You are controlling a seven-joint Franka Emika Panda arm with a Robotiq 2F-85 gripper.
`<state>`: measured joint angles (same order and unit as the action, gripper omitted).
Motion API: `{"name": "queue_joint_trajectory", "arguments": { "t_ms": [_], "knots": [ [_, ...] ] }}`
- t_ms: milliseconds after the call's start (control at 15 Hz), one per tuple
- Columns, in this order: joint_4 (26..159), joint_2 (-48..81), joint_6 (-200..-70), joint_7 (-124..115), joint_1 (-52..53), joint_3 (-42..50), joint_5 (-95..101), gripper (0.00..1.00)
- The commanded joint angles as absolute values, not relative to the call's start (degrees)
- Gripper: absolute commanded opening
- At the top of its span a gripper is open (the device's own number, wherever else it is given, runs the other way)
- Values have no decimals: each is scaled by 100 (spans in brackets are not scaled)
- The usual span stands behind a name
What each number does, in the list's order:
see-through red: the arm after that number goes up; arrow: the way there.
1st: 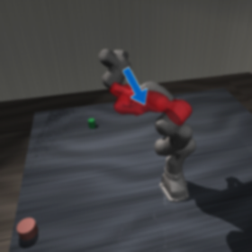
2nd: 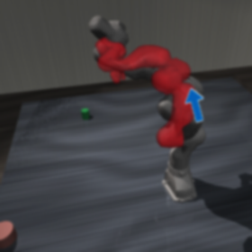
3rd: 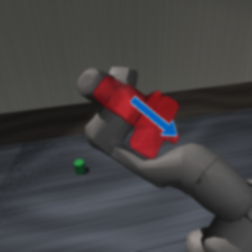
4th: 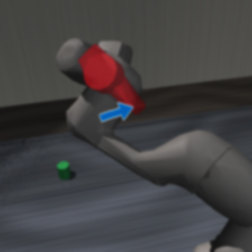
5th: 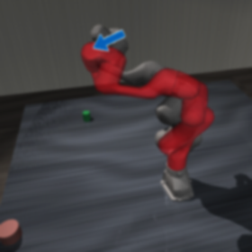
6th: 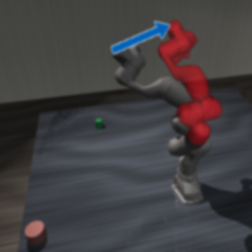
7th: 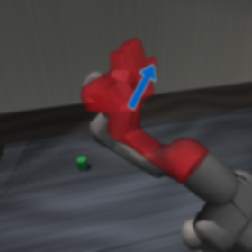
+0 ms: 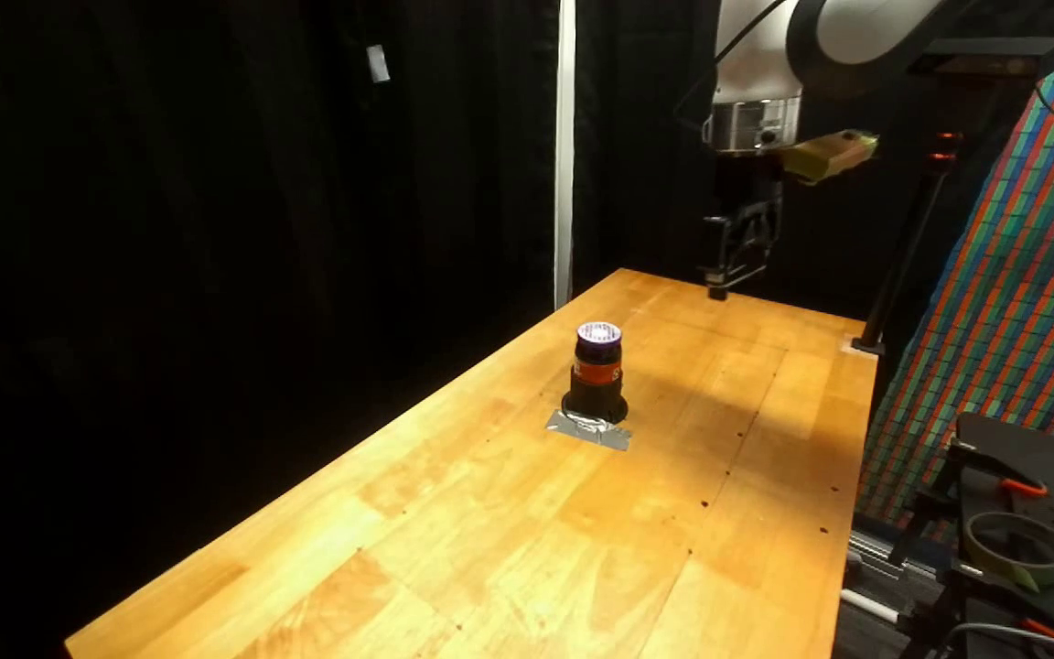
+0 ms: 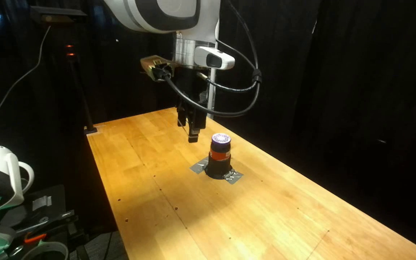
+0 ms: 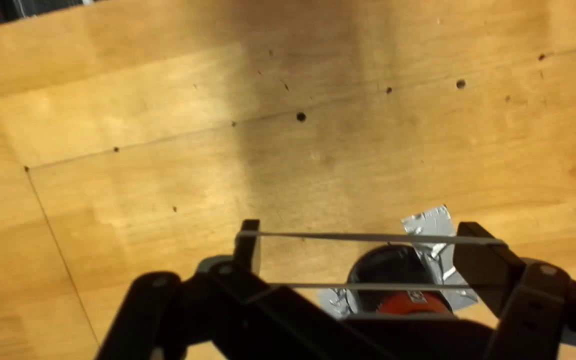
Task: Put the rubber bung around the neck of the brown bottle
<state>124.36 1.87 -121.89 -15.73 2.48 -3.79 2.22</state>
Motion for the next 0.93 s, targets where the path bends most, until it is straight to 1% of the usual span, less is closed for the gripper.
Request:
{"name": "queue_joint_trajectory", "arguments": {
  "t_ms": [0,267,867],
  "knots": [
    [11911,873,-13061,-1883,405,-403,384,100],
    [11406,1532,-13534,-1902,580,-339,576,100],
    [10162,2709,-13825,-1679,826,-232,666,100]
  ]
}}
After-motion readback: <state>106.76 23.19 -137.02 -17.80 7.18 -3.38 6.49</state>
